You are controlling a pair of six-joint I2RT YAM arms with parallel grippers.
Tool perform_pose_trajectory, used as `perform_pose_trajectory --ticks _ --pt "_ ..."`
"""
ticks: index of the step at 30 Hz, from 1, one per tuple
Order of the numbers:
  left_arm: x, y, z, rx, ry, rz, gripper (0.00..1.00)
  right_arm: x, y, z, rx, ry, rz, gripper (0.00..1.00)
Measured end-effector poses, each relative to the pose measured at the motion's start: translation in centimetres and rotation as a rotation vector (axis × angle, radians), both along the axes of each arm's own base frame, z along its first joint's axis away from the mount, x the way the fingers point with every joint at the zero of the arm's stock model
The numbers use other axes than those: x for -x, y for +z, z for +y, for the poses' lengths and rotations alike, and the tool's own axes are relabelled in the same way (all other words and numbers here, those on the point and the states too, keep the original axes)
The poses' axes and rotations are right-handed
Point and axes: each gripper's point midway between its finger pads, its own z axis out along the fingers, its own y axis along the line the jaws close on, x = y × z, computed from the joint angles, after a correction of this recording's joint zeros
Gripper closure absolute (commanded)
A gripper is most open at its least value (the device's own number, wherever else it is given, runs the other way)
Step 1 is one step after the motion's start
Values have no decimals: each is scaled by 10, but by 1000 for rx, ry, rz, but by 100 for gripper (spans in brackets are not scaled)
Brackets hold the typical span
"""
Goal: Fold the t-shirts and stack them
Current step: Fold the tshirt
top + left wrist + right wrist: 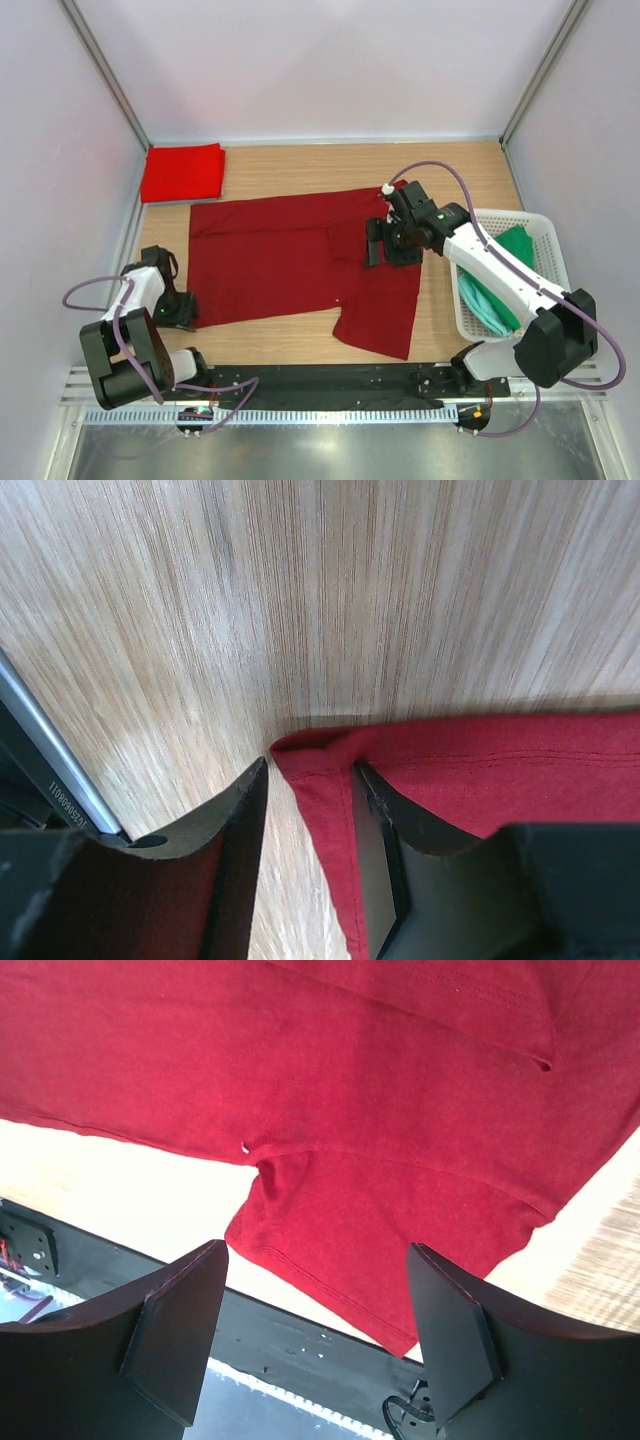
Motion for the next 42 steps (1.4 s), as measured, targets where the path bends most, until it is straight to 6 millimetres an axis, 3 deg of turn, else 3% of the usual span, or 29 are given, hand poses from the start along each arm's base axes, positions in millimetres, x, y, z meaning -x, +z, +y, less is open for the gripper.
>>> perform_pose_trajectory --ticks 7,11,15,22,28,34,42 --pt "-9 -2 3 53 27 -46 100 17 -22 -10 33 5 60 32" --pt "-10 -1 4 56 -3 -46 100 64 -63 -30 79 4 215 40" --pt "-9 -1 8 39 -34 -38 100 97 -84 -45 113 -23 324 41" --pt "-7 0 14 9 -67 -24 100 130 -107 -59 138 -105 450 44" --pt "-6 0 15 4 -85 -21 100 128 -103 -62 105 -184 419 44" --pt "-7 0 15 2 -92 -23 100 139 -126 -71 103 -272 461 48" --pt "-7 0 15 -4 -98 -21 100 117 -136 -63 81 -310 411 53"
